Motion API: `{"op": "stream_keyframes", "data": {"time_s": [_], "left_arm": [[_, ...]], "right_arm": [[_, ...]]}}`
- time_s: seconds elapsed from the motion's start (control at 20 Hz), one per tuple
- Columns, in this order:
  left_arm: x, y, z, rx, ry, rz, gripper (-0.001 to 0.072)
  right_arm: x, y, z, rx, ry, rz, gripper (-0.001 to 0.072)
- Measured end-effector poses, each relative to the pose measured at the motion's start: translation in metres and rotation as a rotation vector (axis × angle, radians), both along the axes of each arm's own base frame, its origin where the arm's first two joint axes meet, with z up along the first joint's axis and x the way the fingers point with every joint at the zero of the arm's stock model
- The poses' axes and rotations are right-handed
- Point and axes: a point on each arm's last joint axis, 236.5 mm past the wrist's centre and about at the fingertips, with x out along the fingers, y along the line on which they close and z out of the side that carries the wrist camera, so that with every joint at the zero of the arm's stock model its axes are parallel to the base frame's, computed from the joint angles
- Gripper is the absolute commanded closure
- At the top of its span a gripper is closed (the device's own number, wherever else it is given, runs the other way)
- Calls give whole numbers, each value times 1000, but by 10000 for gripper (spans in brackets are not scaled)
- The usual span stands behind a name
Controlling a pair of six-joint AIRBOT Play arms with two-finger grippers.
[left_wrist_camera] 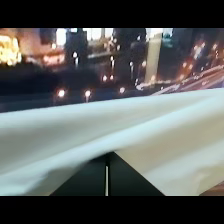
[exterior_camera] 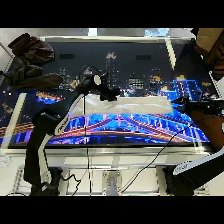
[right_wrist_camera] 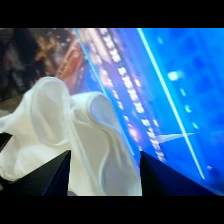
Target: Fold the shirts.
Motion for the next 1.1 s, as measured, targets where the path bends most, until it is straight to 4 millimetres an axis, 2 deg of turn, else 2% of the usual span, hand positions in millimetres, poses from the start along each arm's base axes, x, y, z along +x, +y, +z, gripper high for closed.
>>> {"op": "stream_keyframes", "data": {"time_s": [0.25,0.65,1.1], "left_arm": [[5,-9,4,-34,10,13,700],[-10,-15,0,-32,61,-19,700],[-27,-24,-12,-23,106,-53,699]], "right_arm": [[8,7,-2,58,-26,-15,217],[10,21,-6,119,-28,2,218],[9,55,-6,135,-15,99,222]]}}
